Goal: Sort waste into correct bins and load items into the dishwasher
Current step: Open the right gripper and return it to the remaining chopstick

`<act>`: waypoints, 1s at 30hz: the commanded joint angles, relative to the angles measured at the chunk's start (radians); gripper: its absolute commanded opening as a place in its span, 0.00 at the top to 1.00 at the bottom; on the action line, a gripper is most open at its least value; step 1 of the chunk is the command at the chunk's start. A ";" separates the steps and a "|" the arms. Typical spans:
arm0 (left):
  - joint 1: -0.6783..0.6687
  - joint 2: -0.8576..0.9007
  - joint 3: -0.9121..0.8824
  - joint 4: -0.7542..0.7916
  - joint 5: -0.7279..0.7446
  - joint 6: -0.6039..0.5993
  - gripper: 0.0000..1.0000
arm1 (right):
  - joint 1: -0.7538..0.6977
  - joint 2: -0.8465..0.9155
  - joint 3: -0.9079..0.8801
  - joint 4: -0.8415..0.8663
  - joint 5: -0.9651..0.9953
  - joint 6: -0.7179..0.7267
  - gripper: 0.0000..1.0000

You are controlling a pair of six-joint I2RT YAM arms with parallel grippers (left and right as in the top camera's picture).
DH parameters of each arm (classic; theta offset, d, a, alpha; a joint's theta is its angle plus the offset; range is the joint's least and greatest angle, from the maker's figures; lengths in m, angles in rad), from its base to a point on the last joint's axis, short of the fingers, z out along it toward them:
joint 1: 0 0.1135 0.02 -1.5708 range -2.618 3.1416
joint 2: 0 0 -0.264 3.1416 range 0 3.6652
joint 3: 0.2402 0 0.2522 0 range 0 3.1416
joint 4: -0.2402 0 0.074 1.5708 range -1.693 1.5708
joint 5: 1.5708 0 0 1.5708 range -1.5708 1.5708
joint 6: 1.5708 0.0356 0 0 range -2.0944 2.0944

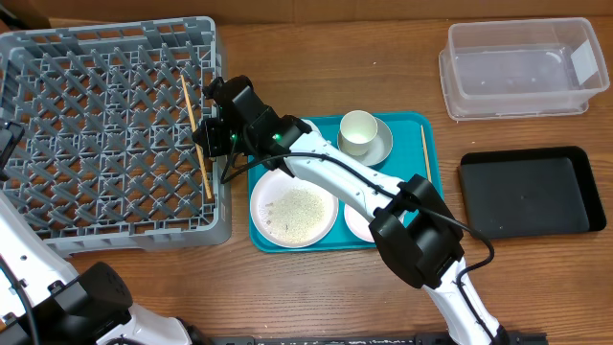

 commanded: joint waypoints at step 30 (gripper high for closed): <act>-0.002 0.009 0.003 -0.002 -0.016 -0.021 0.00 | -0.290 -0.395 0.093 -0.602 0.146 -0.084 0.62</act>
